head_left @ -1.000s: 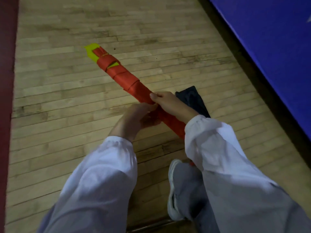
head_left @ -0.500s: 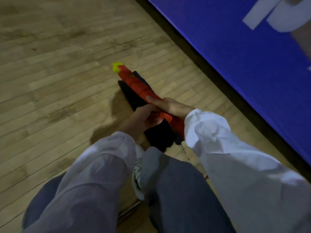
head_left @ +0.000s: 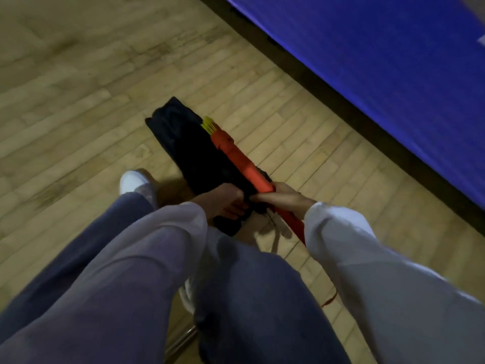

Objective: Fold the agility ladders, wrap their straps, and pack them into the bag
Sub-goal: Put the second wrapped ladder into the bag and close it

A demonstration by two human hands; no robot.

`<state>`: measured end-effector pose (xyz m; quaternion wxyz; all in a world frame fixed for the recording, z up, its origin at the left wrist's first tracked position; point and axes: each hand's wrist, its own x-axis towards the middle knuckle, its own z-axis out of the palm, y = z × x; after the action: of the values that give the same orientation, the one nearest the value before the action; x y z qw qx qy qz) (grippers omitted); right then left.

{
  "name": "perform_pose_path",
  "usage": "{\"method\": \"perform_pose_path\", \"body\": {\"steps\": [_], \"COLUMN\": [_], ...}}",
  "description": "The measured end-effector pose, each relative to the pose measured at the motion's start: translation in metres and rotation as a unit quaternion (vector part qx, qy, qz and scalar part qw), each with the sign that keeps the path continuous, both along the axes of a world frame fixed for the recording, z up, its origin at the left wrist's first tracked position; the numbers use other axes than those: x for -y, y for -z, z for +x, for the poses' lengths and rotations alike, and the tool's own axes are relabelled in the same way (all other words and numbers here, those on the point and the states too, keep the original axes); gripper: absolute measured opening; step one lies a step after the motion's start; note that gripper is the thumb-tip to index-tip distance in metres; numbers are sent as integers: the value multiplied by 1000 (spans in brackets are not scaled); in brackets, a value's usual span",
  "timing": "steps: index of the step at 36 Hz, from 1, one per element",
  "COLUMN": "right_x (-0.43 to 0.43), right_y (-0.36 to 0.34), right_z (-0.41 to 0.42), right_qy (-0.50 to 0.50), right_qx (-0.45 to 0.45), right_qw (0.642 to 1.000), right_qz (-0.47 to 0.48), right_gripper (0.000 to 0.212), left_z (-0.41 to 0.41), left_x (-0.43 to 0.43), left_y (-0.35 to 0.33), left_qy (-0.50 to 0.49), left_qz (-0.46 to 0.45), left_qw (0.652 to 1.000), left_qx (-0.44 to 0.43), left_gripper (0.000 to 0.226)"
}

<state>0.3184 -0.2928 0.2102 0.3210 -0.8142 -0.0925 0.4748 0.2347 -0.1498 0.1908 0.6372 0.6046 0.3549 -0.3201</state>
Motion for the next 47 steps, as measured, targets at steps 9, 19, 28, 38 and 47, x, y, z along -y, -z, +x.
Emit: {"method": "perform_pose_path", "body": {"steps": [9, 19, 28, 38, 47], "right_x": [39, 62, 58, 47, 52], "right_y": [104, 182, 197, 207, 219], "right_z": [15, 16, 17, 31, 36], "right_qy": [88, 128, 129, 110, 116], "right_qx": [-32, -79, -91, -62, -57], "right_qw": [993, 981, 982, 989, 989], "right_qz": [-75, -122, -100, -82, -69], "right_gripper": [60, 50, 42, 40, 24], "left_z": [-3, 25, 11, 64, 72], "left_x": [19, 35, 9, 38, 51], "left_y": [141, 216, 217, 222, 248], "left_qy": [384, 522, 466, 516, 570], "left_qz": [283, 354, 421, 499, 394], "left_qw": [878, 776, 777, 679, 712], "left_qx": [31, -1, -36, 156, 114], "left_gripper": [37, 58, 38, 41, 59]}}
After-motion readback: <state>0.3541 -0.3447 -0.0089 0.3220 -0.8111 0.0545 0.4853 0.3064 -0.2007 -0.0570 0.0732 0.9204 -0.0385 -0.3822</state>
